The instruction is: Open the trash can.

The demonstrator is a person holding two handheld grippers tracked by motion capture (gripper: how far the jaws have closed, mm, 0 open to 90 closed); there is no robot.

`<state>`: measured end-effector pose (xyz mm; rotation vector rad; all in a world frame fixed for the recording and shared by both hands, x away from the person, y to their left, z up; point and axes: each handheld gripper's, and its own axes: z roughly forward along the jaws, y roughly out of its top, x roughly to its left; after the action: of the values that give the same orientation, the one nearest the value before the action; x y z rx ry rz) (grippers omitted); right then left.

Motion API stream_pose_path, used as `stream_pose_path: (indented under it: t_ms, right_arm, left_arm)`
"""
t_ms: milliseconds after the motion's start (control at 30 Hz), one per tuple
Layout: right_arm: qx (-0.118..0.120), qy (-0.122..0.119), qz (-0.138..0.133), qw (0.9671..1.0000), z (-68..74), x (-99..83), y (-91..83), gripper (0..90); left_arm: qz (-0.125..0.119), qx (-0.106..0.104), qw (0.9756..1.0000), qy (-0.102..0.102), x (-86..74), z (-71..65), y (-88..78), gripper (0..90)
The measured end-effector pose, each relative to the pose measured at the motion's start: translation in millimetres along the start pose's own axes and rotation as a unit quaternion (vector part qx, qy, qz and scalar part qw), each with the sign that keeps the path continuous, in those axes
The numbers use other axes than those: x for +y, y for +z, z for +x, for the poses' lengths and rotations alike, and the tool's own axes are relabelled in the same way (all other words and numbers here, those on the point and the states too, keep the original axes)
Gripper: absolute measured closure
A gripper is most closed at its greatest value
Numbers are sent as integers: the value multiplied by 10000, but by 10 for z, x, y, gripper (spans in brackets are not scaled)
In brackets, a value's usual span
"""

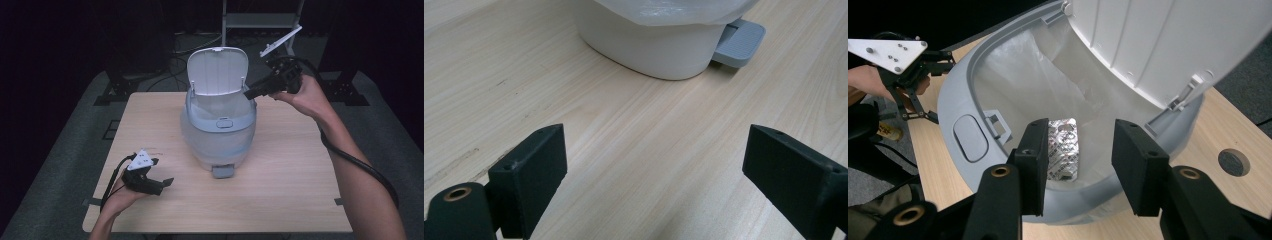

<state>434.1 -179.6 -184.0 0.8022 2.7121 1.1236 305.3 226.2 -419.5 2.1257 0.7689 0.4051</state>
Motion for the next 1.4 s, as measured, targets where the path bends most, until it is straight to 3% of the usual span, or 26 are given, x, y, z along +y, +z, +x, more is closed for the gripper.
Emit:
stream_pose_path:
  t_ms: [633, 1033, 1400]
  right_arm:
    - [41, 193, -26, 9998, -160, -171, -83, 713]
    - [-21, 436, -104, 9990, -377, -240, -125, 782]
    - [-88, 634, -155, 9978, -552, -266, -153, 794]
  left_arm:
    - [9, -23, 10000, -49, -15, 16, 25, 97]
    - [26, -25, 10000, -88, -25, 33, 50, 97]
    - [31, -11, 9999, -109, -37, 61, 43, 97]
